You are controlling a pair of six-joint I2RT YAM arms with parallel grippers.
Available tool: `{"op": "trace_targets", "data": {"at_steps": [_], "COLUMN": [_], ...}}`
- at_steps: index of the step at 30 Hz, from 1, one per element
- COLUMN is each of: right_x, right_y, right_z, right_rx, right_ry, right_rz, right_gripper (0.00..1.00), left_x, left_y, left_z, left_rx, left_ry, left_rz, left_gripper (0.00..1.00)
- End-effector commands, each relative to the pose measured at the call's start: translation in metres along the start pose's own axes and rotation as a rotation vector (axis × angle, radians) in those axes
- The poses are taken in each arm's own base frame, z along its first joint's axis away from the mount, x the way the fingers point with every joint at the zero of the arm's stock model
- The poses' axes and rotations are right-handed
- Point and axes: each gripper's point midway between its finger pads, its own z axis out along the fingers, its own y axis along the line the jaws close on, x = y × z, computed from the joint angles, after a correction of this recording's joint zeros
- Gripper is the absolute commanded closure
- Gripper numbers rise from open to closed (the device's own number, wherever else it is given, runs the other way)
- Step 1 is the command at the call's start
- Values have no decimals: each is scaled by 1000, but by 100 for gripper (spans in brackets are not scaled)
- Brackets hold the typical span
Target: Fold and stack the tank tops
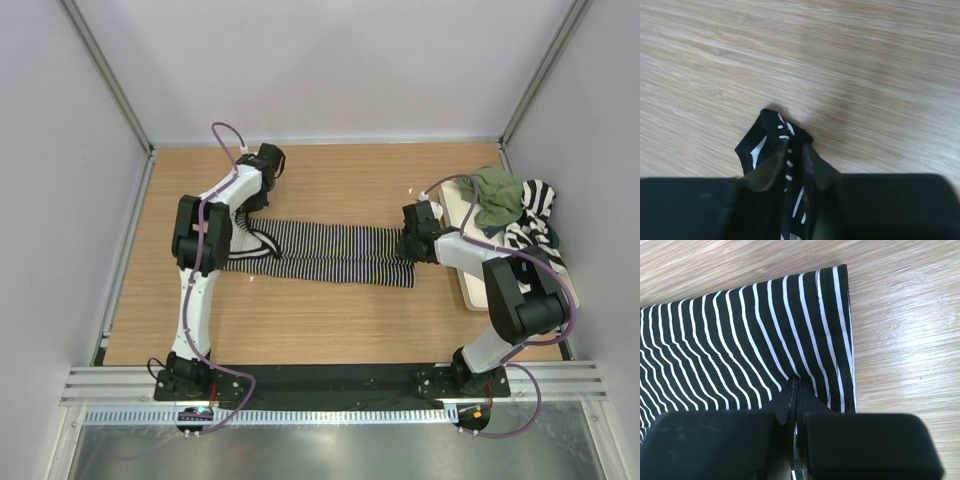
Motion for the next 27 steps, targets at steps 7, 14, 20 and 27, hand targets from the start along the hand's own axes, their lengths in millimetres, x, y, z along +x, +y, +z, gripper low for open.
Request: {"op": "trace_targets", "data": {"at_steps": [7, 14, 20, 27], "right_x": [2, 6, 11, 11], "right_y": [0, -2, -6, -4], "right_z": [7, 10, 12, 14], "right_rx": [11, 21, 39, 37], "right_ry": [12, 29, 46, 51], "right_rz": [8, 5, -1, -2], "right_gripper": [99, 99, 99, 99], "left_x": [-7, 1, -14, -5], "left_y": [37, 51, 71, 96], "left_z": [-11, -19, -38, -62], "left_rx": [165, 367, 346, 324], "left_ry": [-62, -153, -268, -392], "left_rz": [-367, -625, -654, -754], "left_gripper": [100, 99, 99, 96]}}
